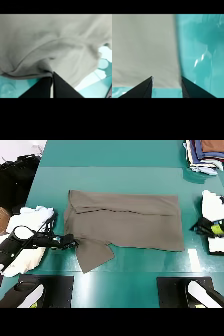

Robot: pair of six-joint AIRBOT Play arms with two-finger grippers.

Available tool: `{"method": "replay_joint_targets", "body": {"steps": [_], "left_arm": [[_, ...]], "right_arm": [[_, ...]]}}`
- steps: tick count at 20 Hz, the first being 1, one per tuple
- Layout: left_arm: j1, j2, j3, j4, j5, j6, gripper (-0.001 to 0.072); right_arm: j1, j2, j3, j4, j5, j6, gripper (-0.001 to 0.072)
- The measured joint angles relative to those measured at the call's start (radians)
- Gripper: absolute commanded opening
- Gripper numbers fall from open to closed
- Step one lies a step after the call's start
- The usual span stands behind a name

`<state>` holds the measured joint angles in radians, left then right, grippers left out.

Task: Fold the shirts.

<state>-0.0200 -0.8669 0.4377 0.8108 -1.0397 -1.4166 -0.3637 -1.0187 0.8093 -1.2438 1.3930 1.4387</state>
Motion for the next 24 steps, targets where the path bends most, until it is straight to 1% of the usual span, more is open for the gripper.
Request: {"method": "replay_joint_targets", "body": {"steps": [4, 7, 9, 10, 11, 12, 15, 18, 21, 24], "left_arm": [[0.000, 0.012, 0.024, -0.001, -0.007, 0.008, 0.0025], [0.000, 0.015, 0.029, -0.002, -0.003, 0.009, 0.0025], [0.000, 0.016, 0.031, -0.002, 0.001, 0.010, 0.0025], [0.000, 0.016, 0.031, -0.002, 0.003, 0.010, 0.0025], [0.000, 0.016, 0.032, -0.001, 0.005, 0.010, 0.0024], [0.000, 0.016, 0.032, 0.002, 0.005, 0.010, 0.0023], [0.000, 0.016, 0.045, 0.060, -0.013, -0.005, 0.0022], [0.000, 0.018, 0.085, 0.158, -0.088, -0.033, 0.0022], [0.000, 0.060, 0.109, 0.215, -0.162, -0.050, 0.0021], [0.000, 0.156, 0.123, 0.244, -0.237, -0.084, 0.0022]], "right_arm": [[-0.145, 0.038, -0.187, 0.018, 0.002, -0.003, 0.0408], [-0.169, 0.047, -0.285, 0.087, -0.053, -0.021, 0.0403], [-0.141, 0.050, -0.318, 0.127, -0.107, -0.027, 0.0285], [-0.120, 0.050, -0.327, 0.138, -0.129, -0.028, 0.0281], [-0.096, 0.051, -0.334, 0.152, -0.150, -0.029, 0.0135], [-0.073, 0.051, -0.340, 0.158, -0.172, -0.031, 0.0024], [-0.024, 0.064, -0.348, 0.168, -0.204, -0.032, 0.0015], [-0.005, 0.121, -0.331, 0.157, -0.185, -0.033, 0.0015], [0.002, 0.216, -0.277, 0.084, -0.092, -0.034, 0.0015], [0.005, 0.312, -0.216, 0.009, 0.034, -0.033, 0.0015]]}}
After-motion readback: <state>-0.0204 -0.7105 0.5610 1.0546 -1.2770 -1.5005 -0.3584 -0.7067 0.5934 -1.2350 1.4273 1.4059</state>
